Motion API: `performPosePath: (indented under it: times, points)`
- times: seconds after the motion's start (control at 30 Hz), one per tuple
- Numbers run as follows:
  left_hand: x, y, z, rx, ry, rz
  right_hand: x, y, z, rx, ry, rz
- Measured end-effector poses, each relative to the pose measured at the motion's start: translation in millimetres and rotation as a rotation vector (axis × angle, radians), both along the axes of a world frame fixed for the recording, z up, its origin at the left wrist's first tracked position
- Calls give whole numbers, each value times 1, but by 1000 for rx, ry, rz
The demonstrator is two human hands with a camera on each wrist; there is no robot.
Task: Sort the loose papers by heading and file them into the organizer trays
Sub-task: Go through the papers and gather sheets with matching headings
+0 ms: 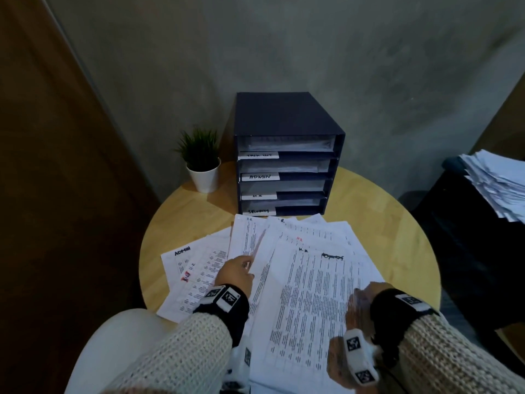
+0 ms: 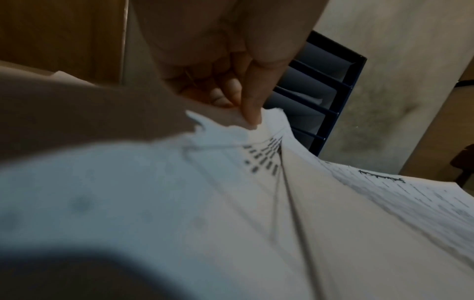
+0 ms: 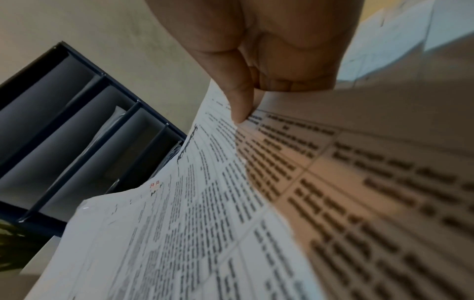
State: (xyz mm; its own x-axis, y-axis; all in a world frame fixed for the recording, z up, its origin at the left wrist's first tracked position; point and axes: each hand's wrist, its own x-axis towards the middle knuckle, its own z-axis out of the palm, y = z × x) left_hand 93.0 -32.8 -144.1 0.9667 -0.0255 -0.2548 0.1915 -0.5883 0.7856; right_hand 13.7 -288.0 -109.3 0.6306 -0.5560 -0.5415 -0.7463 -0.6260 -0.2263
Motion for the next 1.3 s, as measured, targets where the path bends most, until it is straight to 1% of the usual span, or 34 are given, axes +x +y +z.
performPosePath:
  times: [0.07,0.13,0.17,0.23,0.33,0.37,0.4,0.47,0.53,0.57,0.6,0.67,0.7,0.73,0.77,0.8,0.87,0.9,0.93,1.0,1.03,1.07,1.1,1.13,1.2,1.23,1.27,1.3]
  points:
    - [-3,2,3,69,16,-31,-4,0,0,-38,18,60]
    - [-6,6,6,109,49,-49,-3,4,2,-64,38,76]
    - [-9,7,8,101,74,-53,-5,5,5,-90,56,120]
    - [-14,9,11,44,117,-42,-7,7,7,-51,36,125]
    - [-17,7,10,-58,189,-25,-5,10,6,76,-20,-134]
    - [-18,5,9,-67,195,-31,-4,11,6,130,-40,-189]
    - [-19,3,8,-51,185,-42,-3,11,4,184,-88,-196]
    - [-21,-1,6,11,144,-57,-2,7,1,229,-84,-231]
    - [-23,-3,4,37,118,-59,-4,6,5,253,-70,-343]
    - [-22,-2,4,29,117,-50,-1,5,4,272,-115,-354]
    - [-22,0,5,12,129,-36,-2,4,4,262,-110,-299]
    - [-19,6,8,-42,170,0,-2,5,8,170,-54,-190]
    - [-18,10,8,-53,180,14,-3,5,10,123,-63,-155]
    - [-17,13,9,-42,189,14,-1,4,9,125,-79,-160]
    - [-16,16,9,-12,193,-4,2,4,8,124,-71,-104]
    - [-16,18,9,18,196,-28,0,7,9,148,-80,-86]
    - [-17,19,9,37,191,-57,5,8,8,97,-81,-66]
    - [-19,17,8,29,188,-61,4,11,8,104,-96,-113]
    - [-21,14,8,28,181,-62,5,13,5,94,-68,-135]
    - [-24,8,8,21,160,-54,11,11,-3,143,-77,-97]
    - [-25,5,8,11,147,-45,12,14,-3,169,-103,-116]
    - [-27,2,10,2,141,-37,13,15,-5,110,-84,-93]
    - [-29,0,11,-14,134,-31,11,18,-1,86,-111,-128]
    - [-31,-2,12,-39,131,-25,12,19,1,65,-116,-107]
    - [-34,-5,10,-98,130,-24,12,22,6,74,-129,-81]
    - [-35,-6,10,-111,125,-35,12,23,8,120,-145,-126]
    - [-36,-6,9,-119,113,-39,14,19,2,186,-167,-175]
    - [-36,-6,9,-129,103,-29,15,18,-1,286,-232,-281]
